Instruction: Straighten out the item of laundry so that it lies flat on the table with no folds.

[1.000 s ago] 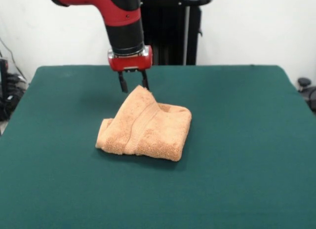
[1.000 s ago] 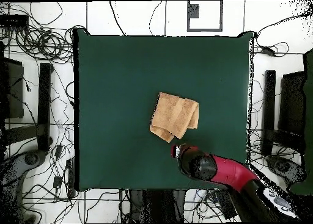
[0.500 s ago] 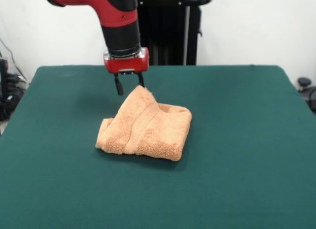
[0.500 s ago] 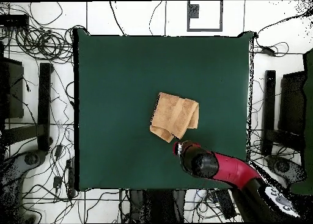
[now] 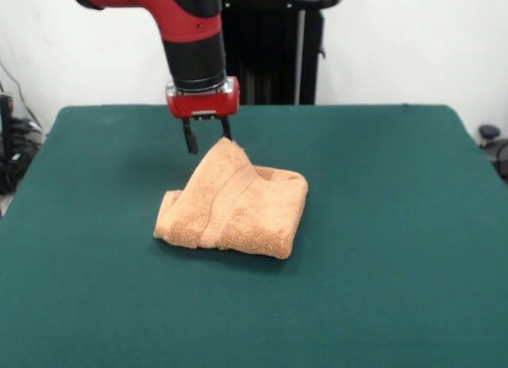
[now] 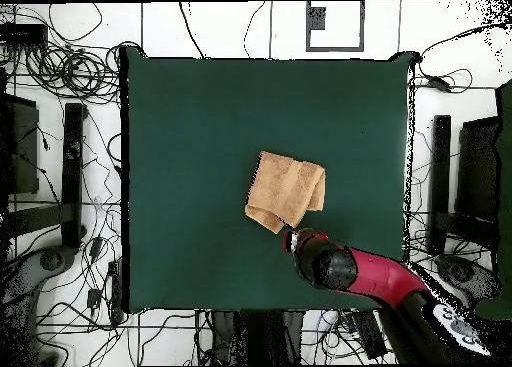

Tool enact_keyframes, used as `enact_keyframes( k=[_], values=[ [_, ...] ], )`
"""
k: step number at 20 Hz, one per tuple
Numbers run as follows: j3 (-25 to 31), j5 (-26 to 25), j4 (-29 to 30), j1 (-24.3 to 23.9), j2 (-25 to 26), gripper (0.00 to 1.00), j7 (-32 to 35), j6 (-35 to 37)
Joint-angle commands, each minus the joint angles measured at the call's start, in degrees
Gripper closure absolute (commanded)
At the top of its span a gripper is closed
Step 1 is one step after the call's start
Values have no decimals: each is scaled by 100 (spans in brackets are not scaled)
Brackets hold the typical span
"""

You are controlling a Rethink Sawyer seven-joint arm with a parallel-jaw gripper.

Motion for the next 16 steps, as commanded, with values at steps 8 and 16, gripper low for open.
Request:
enact_keyframes(
  k=[8,16],
  values=[
    [747,502,-413,585,-48,0,453,1070],
    [749,533,-918,757,-9,0,236,1595]
  ],
)
